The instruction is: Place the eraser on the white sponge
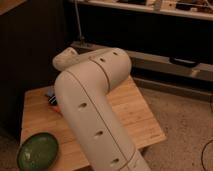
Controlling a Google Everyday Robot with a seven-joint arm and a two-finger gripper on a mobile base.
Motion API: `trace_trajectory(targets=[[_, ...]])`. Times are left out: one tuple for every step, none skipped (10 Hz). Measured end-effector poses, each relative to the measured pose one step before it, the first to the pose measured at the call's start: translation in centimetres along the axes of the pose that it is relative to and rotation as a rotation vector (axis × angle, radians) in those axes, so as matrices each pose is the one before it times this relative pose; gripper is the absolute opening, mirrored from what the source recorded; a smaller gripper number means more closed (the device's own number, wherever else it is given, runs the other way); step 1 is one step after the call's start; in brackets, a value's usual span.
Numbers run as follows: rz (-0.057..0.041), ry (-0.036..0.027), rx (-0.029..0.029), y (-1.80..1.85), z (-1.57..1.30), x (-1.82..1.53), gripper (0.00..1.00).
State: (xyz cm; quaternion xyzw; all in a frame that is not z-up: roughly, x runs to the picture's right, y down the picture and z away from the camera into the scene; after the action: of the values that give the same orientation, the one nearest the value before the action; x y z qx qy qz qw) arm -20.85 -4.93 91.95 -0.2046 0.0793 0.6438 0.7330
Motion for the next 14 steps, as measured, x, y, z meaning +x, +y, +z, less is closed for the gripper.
trace_trajectory(targets=[[0.04279,0.00709,-0.02457,-0.649,-0.163,-0.204,0.80],[0.03754,0.00878,-0.02126,-0.495,-0.335,-0.287,0.80],[0.02652,0.01326,-0.01882,-0.083,-0.558,-0.207,0.80],[0.03535,0.01705,-0.03341,0.217,-0.654,0.076,0.80],[0.02782,0.00556,-0.01772,-0.274,-0.668,0.062,0.80],[0.01770,0.00465,0.00351,0.336,-0.178,0.359,0.80],[0.02156,0.01325,0.02033,1.121,0.039,0.751,0.80],[0.01679,0.00948,0.01387,0.528,0.409,0.394,0.80],[0.01564,0.00539,0.01811,-0.251,0.365,0.002,0.80],[0.01820,0.01060,0.00542,-0.104,0.478,0.082,0.80],[0.00689,0.00785,-0.00069,0.149,0.352,0.153,0.80],[0.01103,0.00927,-0.00751,-0.026,0.352,0.102,0.80],[0.00802,0.00561,-0.00824,-0.045,0.304,0.068,0.80],[0.00064,0.00466,-0.00463,-0.079,0.361,0.047,0.80]])
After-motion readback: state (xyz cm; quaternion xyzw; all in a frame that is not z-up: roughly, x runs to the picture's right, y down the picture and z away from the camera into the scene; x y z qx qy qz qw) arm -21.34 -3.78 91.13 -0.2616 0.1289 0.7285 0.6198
